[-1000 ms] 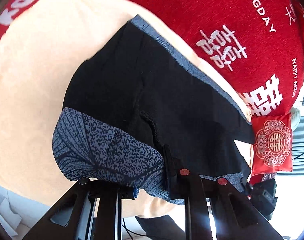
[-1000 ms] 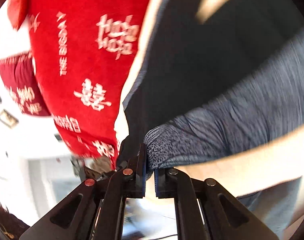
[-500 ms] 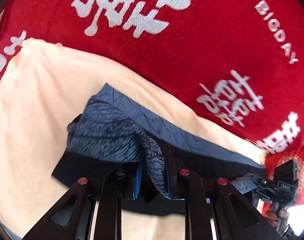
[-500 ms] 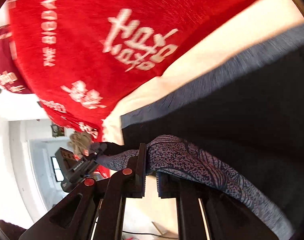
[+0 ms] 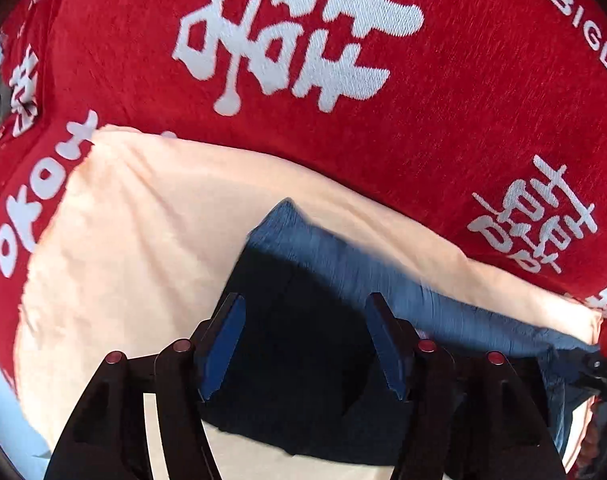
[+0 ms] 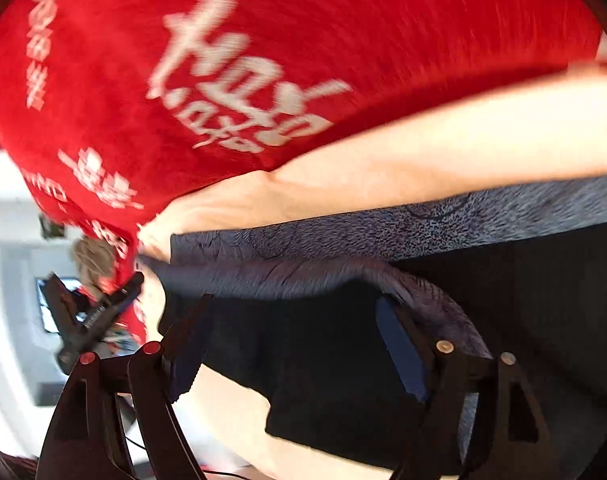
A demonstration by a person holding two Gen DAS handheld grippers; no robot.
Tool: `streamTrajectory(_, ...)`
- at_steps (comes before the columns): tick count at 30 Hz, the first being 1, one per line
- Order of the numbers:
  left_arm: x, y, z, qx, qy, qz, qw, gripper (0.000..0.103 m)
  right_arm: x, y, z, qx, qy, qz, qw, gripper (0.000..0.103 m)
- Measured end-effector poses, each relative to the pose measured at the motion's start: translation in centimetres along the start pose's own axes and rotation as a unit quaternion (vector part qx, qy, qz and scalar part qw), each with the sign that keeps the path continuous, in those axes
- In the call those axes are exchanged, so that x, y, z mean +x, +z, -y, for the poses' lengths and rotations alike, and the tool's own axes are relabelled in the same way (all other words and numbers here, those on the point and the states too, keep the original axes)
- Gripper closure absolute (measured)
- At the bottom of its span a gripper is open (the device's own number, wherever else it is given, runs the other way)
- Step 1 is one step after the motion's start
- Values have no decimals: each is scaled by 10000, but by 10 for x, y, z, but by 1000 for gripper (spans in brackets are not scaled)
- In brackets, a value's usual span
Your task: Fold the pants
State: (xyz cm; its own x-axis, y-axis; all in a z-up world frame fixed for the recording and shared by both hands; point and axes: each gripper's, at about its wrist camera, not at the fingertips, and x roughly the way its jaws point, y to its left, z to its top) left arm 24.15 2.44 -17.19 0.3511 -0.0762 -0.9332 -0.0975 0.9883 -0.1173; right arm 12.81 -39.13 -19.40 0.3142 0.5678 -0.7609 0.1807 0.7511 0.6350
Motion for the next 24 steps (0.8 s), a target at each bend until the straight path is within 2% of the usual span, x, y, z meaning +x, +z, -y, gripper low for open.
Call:
streamTrajectory(1, -1, -3, 1, 83, 55, -41, 9999, 40, -2, -4, -6, -104, 24, 18, 9999, 37)
streamTrajectory(2, 2, -6, 4, 219, 109, -112, 9996, 40, 0, -7, -11, -226, 26, -51, 9997, 60)
streamTrajectory(3, 10, -8, 9, 367, 167, -190, 9990, 40, 9, -10, -19, -417, -81, -215, 9989, 65)
streamTrajectory(5, 27, -9, 20, 543, 205, -287, 9979, 40, 34, -12, -29, -813, -402, -495, 9946, 65)
streamTrajectory(7, 45, -9, 31, 631, 201, -283, 9974, 40, 57, -7, -33, -1128, -618, -591, 9899, 65)
streamTrajectory(9, 67, -6, 42, 650, 395, -248, 9968, 40, 79, 3, -40, -1555, -991, -464, 9818, 65)
streamTrajectory(11, 86, 1, 45, 583, 623, -157, 9962, 40, 91, 13, -38, -1745, -1134, -361, 9774, 66)
streamTrajectory(12, 88, 3, 49, 610, 728, 57, 9955, 29, 91, 20, -37, -1753, -1110, -193, 9780, 66)
streamTrajectory(13, 90, 5, 53, 714, 904, 146, 9932, 23, 90, 25, -36, -1717, -1157, -127, 9782, 66)
streamTrajectory(15, 94, 8, 55, 759, 1060, 22, 9915, 23, 84, 37, -26, -1346, -1179, 49, 9838, 66)
streamTrajectory(18, 80, 7, 52, 567, 920, -180, 9940, 23, 68, 37, -15, -865, -948, 121, 9917, 64)
streamTrajectory(20, 64, -2, 51, 511, 849, -267, 9947, 23, 51, 28, -11, -879, -933, 126, 9917, 50)
streamTrajectory(24, 33, -42, 58, 687, 726, -496, 9938, 23, 17, -3, 9, -701, -737, 53, 9948, 46)
